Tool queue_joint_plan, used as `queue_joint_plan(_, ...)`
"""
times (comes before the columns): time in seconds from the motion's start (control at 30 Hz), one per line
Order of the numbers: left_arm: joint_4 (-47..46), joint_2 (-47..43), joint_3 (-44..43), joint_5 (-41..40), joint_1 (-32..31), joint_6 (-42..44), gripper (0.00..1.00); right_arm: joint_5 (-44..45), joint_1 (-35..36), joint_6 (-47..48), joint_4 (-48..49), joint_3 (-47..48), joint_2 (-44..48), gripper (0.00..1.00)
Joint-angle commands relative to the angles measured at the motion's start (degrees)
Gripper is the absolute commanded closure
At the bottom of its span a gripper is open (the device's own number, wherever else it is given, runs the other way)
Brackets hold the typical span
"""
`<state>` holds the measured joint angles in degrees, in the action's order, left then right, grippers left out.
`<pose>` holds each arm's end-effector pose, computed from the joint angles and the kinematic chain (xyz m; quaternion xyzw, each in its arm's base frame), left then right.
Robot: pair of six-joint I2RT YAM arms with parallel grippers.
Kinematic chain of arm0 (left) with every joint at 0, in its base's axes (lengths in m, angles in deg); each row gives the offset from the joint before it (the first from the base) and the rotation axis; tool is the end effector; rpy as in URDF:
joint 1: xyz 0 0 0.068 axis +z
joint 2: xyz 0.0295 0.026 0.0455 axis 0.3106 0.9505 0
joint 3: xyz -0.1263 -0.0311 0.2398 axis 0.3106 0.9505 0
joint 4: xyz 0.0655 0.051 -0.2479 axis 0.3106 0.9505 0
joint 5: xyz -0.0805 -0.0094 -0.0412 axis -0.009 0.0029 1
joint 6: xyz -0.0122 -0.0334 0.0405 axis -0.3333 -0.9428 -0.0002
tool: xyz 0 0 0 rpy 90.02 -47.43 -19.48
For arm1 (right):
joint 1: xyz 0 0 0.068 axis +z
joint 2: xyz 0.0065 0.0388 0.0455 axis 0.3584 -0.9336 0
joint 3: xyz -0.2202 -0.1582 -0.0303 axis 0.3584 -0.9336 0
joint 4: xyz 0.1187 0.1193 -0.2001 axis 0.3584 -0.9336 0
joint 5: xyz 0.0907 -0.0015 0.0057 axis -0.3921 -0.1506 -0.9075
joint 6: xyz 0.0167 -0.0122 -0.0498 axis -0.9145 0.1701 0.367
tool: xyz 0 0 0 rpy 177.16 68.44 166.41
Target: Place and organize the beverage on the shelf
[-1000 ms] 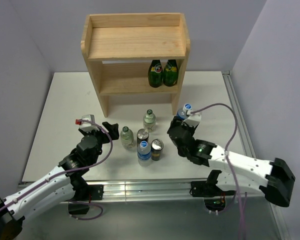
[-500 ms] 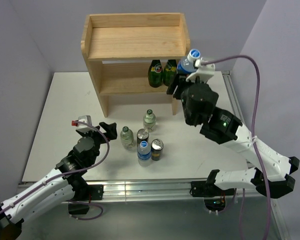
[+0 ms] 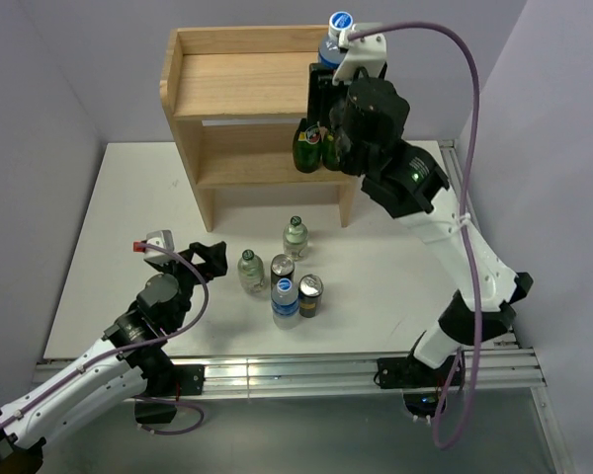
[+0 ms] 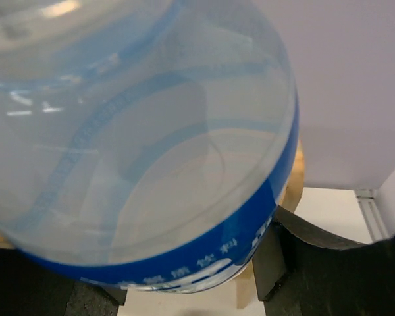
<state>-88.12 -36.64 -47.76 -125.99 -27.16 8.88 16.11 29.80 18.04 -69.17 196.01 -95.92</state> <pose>0.1146 -0.0850 0.2497 -0.1433 0.7263 -0.2172 0.6362 0.2000 0.2052 0.5743 -0.0315 0.6795 0.0353 0.7322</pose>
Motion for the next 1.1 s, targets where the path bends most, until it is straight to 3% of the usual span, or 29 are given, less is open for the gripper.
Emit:
queue_joint_plan(0.0,-0.3,-0.8,0.4,0.4,-0.2,-1.0,0.03,-4.0,-4.7,2.8,4.3,7.9,-1.6,1.0)
queue_joint_plan(0.23,-0.5,-0.8,0.4,1.1,-0.2,-1.0,0.03,-8.3,-11.8,1.7,5.3,15.9,-7.5,1.0)
queue_joint_plan(0.4,-0.4,-0.3,0.0,0.6,-0.2,-1.0,0.03,-10.9,-14.9,-0.2,6.4,16.1,-8.7,1.0)
queue_joint_plan(1.07,-0.1,0.1,-0.2,0.3,-0.3,-0.7,0.03,-13.8,-20.3,-7.2,8.4,7.2,-10.9,0.98)
